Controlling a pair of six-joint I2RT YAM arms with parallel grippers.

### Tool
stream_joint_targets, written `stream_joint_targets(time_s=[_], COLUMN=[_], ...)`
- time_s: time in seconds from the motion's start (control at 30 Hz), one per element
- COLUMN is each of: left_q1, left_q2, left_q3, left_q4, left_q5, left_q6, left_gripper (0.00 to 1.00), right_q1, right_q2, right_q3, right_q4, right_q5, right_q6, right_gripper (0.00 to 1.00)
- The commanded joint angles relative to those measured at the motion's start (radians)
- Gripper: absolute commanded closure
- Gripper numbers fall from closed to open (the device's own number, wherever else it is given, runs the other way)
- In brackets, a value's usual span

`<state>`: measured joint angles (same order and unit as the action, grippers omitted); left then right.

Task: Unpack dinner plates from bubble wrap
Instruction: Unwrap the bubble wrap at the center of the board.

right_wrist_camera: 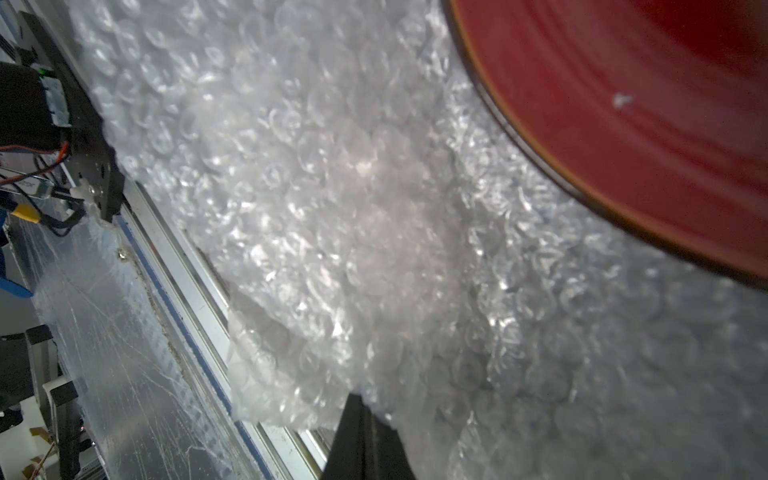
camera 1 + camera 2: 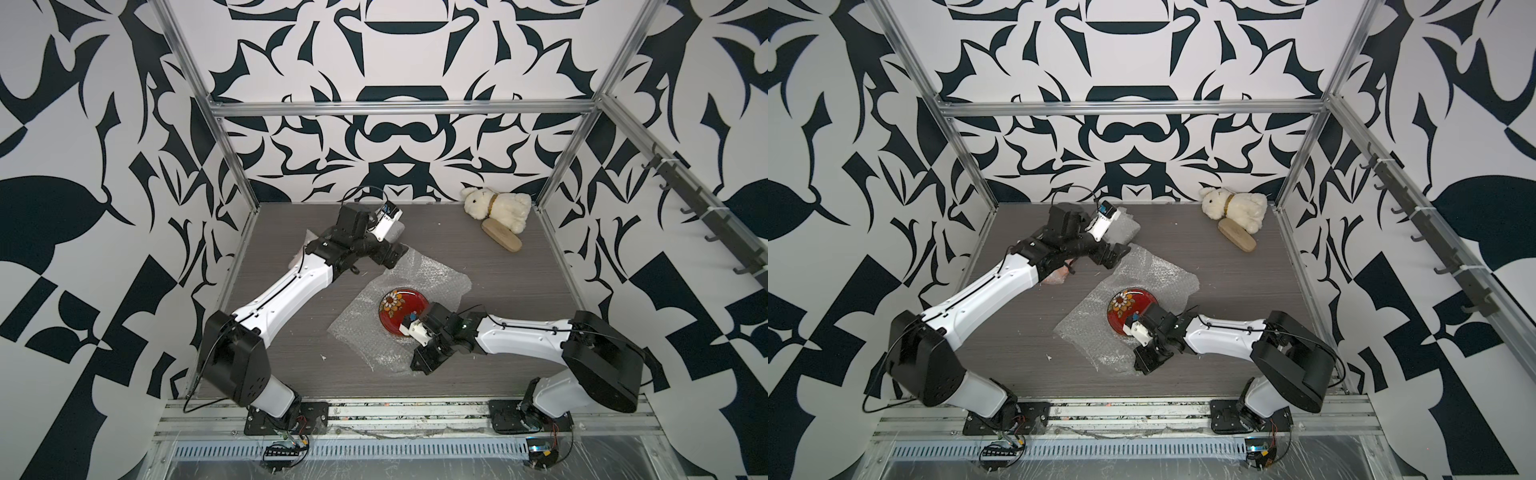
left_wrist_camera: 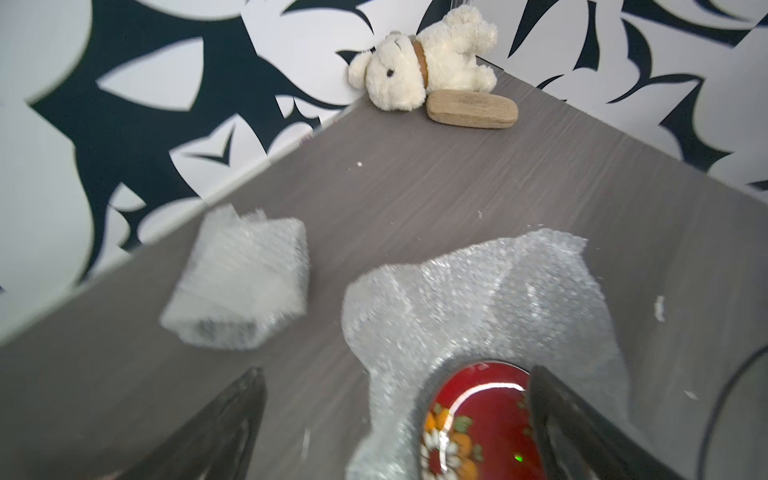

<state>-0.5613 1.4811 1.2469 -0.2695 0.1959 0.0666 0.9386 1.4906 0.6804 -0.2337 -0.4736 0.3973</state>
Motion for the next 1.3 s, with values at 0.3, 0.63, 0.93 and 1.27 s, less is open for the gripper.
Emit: stream_joint_targets(time_s=[0.3,0.63,0.93,1.27], left_q1=[-0.166,-0.181,-0.209,-0.240], left_q2=[-0.199,-0.188,-0.084,-0.031], left_q3=[-0.446,-0.624,-0.667,-0.665], left_q4=[0.078,0.126,0.174,0.109], left_q5=[0.124,0.211,0.260,0.227], left_q6=[-0.504,-0.640,-0.674,-0.642], left_gripper=[0.23,0.40,0.61,0.61], right_q1=[0.006,0.007,0.006,-0.058], right_q2=[-0.017,-0.050,-0.078,-0.186], right_q3=[0.004,0.009,0.017,0.075], right_q4=[0.005,-0.029,-0.025,-0.040], right_q5=[0.021,0.052,0.059,0.133], right_q6=[0.012,0.014,0.028,0.076], right_gripper=[0.92,0.91,0.87,0.82])
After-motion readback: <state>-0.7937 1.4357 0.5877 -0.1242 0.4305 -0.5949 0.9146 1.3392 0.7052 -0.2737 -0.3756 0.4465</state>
